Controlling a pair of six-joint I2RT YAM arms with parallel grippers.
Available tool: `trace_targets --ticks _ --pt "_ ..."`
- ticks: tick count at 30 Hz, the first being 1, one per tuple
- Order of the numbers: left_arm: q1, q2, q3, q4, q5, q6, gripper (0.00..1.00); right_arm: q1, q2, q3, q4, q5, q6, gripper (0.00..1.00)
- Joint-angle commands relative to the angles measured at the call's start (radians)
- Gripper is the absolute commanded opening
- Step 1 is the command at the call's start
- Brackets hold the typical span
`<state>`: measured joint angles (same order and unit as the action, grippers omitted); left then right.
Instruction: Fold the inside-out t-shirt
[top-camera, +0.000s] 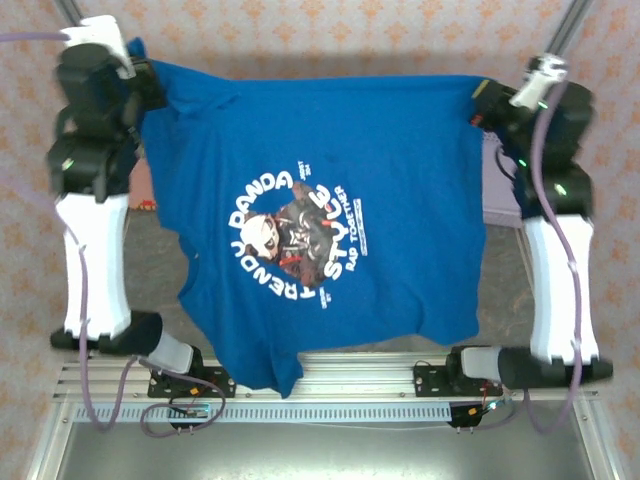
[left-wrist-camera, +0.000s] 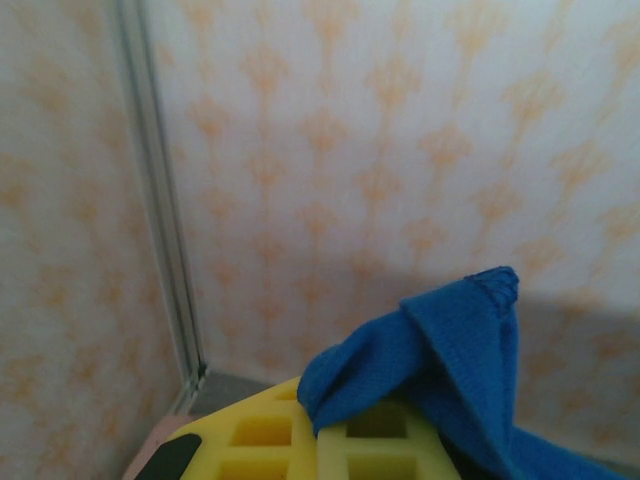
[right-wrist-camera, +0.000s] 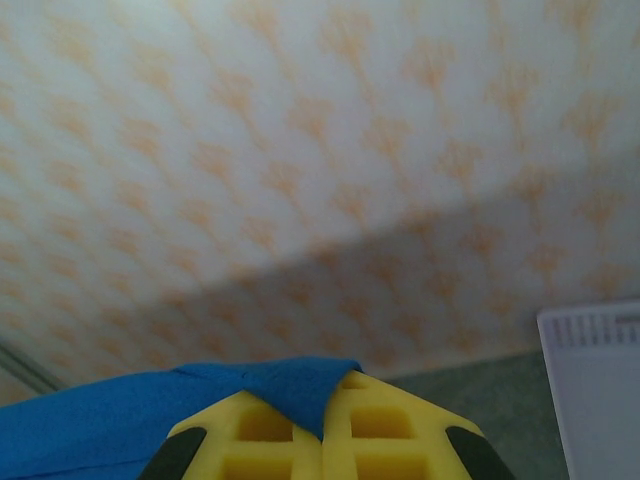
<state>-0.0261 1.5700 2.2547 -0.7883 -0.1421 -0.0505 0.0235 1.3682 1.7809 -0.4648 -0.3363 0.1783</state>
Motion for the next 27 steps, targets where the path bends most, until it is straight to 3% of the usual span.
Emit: trace_targets --ticks 1,4,6,8,11,13,14,16,19,21,23,25,27 --pt "0.012 0.169 -0.011 0.097 -0.057 0.021 0.00 0.047 0.201 -0.019 0.119 0.102 -0.018 0.00" --pt "0.015 0.435 0.163 0.070 -0.054 0.027 0.01 0.092 0.478 0.139 0.082 0.151 -0.030 0.05" --pt "0.019 0.643 0.403 -0.031 -0.056 0.020 0.22 0.108 0.659 0.321 -0.030 0.194 -0.041 0.25" --pt "0.023 0.839 0.687 -0.134 -0.060 0.008 0.44 0.119 0.801 0.488 -0.131 0.221 -0.060 0.35" --pt "0.033 0.796 0.554 -0.058 -0.036 -0.034 0.68 0.131 0.859 0.589 -0.209 0.211 -0.107 0.43" --pt "0.038 0.739 0.482 -0.057 0.002 -0.063 0.75 0.151 0.832 0.580 -0.256 0.231 -0.144 0.45" --pt "0.041 0.714 0.467 -0.083 0.020 -0.083 0.82 0.164 0.802 0.539 -0.262 0.229 -0.158 0.46" --pt "0.041 0.657 0.429 -0.152 0.031 -0.114 0.86 0.193 0.723 0.424 -0.266 0.227 -0.170 0.48" --pt "0.041 0.507 0.222 -0.207 0.080 -0.197 0.87 0.243 0.568 0.142 -0.265 0.200 -0.114 0.50" --pt "0.038 0.320 -0.082 -0.126 0.168 -0.291 0.87 0.271 0.448 -0.096 -0.208 0.150 -0.044 0.50" --pt "0.027 0.080 -0.514 0.134 0.330 -0.388 0.87 0.301 0.326 -0.340 -0.143 0.108 0.030 0.51" --pt "0.012 -0.115 -0.843 0.289 0.384 -0.476 0.87 0.326 0.254 -0.491 -0.163 0.099 0.075 0.52" --pt "-0.008 -0.260 -1.061 0.305 0.375 -0.523 0.87 0.357 0.187 -0.620 -0.196 0.126 0.096 0.53"
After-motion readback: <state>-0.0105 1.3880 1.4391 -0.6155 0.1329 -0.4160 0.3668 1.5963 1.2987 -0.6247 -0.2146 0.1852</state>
